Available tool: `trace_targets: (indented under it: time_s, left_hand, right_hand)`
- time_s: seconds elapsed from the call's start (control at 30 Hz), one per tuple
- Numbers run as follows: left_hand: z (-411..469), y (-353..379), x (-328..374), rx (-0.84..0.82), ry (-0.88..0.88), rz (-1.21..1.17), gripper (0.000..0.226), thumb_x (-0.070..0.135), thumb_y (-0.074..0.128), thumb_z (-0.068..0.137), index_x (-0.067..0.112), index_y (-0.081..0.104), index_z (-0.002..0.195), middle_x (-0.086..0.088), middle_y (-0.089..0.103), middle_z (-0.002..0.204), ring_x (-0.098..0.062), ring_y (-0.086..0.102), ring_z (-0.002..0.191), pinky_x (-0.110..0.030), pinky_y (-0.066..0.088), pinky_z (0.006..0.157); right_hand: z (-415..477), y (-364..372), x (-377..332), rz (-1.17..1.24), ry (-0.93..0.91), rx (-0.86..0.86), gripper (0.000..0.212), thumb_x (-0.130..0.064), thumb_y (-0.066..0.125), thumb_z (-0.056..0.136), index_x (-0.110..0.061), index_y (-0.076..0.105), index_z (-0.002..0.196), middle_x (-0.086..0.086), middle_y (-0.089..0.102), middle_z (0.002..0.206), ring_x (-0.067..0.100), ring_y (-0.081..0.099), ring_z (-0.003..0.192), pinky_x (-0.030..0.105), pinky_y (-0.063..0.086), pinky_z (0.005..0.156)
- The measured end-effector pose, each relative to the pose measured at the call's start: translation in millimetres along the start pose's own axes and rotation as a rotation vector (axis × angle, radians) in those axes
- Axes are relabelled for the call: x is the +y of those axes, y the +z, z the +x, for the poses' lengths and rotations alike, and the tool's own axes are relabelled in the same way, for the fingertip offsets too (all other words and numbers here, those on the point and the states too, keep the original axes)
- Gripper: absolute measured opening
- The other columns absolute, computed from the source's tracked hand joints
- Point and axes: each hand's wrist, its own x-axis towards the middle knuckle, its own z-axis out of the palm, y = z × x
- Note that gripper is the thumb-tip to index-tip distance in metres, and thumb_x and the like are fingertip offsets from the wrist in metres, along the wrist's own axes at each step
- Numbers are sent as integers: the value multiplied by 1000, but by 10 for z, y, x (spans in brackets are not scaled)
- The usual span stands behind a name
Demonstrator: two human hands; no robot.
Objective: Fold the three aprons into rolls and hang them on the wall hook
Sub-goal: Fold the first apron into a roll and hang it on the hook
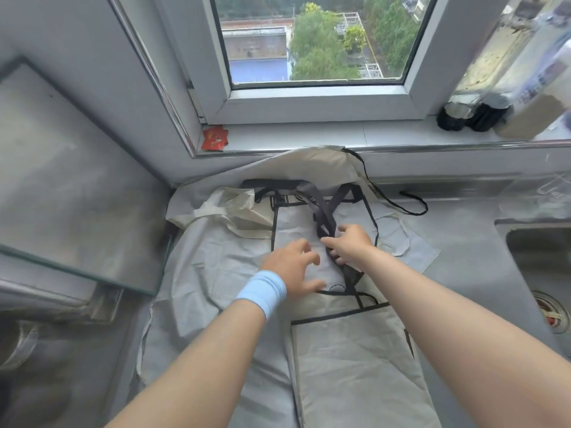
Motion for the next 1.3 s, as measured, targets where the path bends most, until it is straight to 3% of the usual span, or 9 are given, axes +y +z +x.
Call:
trace_targets:
  time_s: [0.07, 0.13, 0.23, 0.33, 0.53, 0.63, 0.87, 1.13, 1.3]
  left_hand:
    - [-59, 159, 27, -99, -26, 104, 60, 47, 66, 76, 31, 47, 130, 0, 36, 139, -22, 43, 122, -37, 39, 99]
    - [-131, 225, 57, -130, -100, 129, 70, 32, 68, 76, 31, 37, 139, -3, 27, 149, -26, 36, 132, -37, 33, 107]
    - [-279, 234, 259, 1, -156, 75, 73, 18, 62, 76, 31, 35, 142, -1, 25, 152, -24, 29, 137, -35, 25, 111]
    - [-419, 232, 572, 146, -83, 29, 55, 17, 62, 78, 28, 50, 131, 0, 41, 139, -23, 39, 128, -32, 30, 104]
    - [-843, 438, 1181, -103, -158, -120, 22, 28, 58, 84, 27, 53, 106, 4, 59, 108, -22, 58, 102, -32, 46, 82]
    - [-1085, 631, 1383, -247, -205, -79, 19, 32, 55, 86, 27, 57, 105, 2, 61, 110, -25, 58, 104, -31, 45, 82]
    - [-1456, 776, 1616, -193, -235, -11, 42, 44, 57, 86, 31, 53, 126, 1, 43, 128, -19, 38, 126, -34, 40, 96]
    - [-1704, 652, 1765, -206, -203, -83, 66, 61, 71, 66, 34, 49, 122, 7, 41, 127, -15, 42, 118, -32, 40, 96]
    - [-1599, 301, 1768, -260, -318, -42, 19, 21, 52, 91, 20, 59, 108, -6, 60, 112, -30, 59, 105, -30, 43, 79]
  right_hand:
    - [-126, -69, 40, -148, -109, 16, 74, -27, 72, 80, -12, 40, 145, 9, 69, 110, 23, 64, 93, 39, 55, 84]
    - [-322, -159, 94, -252, -295, 74, 64, -16, 65, 84, -16, 42, 144, 4, 64, 120, 21, 60, 109, 31, 46, 97]
    - [-666, -308, 278, -323, -623, 128, 42, -4, 57, 84, -20, 59, 122, -1, 62, 112, 11, 58, 96, 23, 44, 87]
    - [-950, -449, 592, -508, -798, 1, 23, -8, 57, 81, -24, 65, 95, -8, 62, 91, 10, 56, 79, 30, 48, 73]
    - [-1567, -668, 1298, -995, -860, -234, 21, -42, 63, 78, -29, 61, 95, -9, 59, 95, 17, 59, 90, 25, 33, 68]
    - [-1760, -698, 1639, -1069, -908, -319, 34, -51, 65, 73, -28, 56, 96, -8, 56, 98, 18, 58, 90, 28, 35, 66]
    - [-1974, -630, 2001, -1323, -864, -404, 50, -47, 67, 64, -20, 53, 104, 2, 40, 114, 22, 46, 99, 39, 50, 74]
    - [-2032, -706, 1818, -1107, -791, -299, 14, -33, 54, 79, -24, 63, 85, -2, 65, 94, 25, 61, 86, 30, 45, 66]
    - [-2096, -957, 1488, -801, -677, -242, 19, -45, 61, 82, -28, 58, 89, -9, 61, 84, 19, 54, 79, 31, 40, 67]
